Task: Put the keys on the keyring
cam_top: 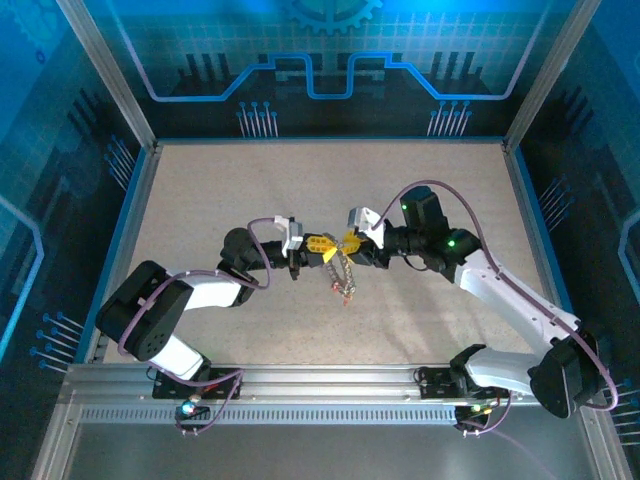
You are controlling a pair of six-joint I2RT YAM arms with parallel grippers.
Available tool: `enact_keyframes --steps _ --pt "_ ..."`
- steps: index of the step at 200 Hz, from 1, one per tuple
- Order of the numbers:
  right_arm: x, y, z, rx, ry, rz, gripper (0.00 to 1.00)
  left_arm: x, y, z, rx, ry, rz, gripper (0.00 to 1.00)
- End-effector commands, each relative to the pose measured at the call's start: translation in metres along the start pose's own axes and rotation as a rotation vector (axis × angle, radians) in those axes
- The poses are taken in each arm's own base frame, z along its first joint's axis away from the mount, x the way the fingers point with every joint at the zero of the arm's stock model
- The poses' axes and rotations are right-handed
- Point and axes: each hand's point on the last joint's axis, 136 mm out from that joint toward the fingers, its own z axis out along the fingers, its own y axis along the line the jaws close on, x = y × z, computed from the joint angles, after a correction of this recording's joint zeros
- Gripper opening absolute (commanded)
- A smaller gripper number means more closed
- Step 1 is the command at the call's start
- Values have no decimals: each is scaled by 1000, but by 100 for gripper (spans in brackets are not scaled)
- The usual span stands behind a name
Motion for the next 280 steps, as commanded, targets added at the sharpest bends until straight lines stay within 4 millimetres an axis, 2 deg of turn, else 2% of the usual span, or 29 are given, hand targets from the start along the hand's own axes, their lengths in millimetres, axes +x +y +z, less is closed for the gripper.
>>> enact_keyframes --steps 1,40,69,101,124,133,143,155,183,244,272,280 --pt "-6 5 5 -31 -25 2 26 -24 -13 2 42 -56 111 0" --pt "-5 5 5 -23 -19 -2 26 -26 -15 1 41 -59 127 0" --pt "-2 8 6 -45 -16 2 18 -25 -14 1 38 -58 130 0" --pt "0 12 7 -70 -11 1 18 -21 -15 -1 34 -52 135 0" --pt "-4 16 9 -107 -27 -1 14 -18 -13 0 26 -48 130 0" --pt "-5 17 9 -119 -25 -8 8 -17 -10 0 13 -47 125 0" --pt "-5 17 10 -120 -9 -19 0 -13 -5 0 -7 -42 115 8" --pt "-2 16 11 -108 24 -40 0 -8 -1 -1 -30 -36 110 25" --pt "7 16 12 -88 139 -110 0 6 -1 -5 -49 -11 120 29" --pt "13 14 14 -47 291 -209 0 28 0 -5 -38 33 135 23" --pt "12 15 15 -51 317 -239 0 30 1 -4 -30 36 126 11" --pt "12 15 15 -49 322 -243 0 32 1 -4 -28 40 127 10"
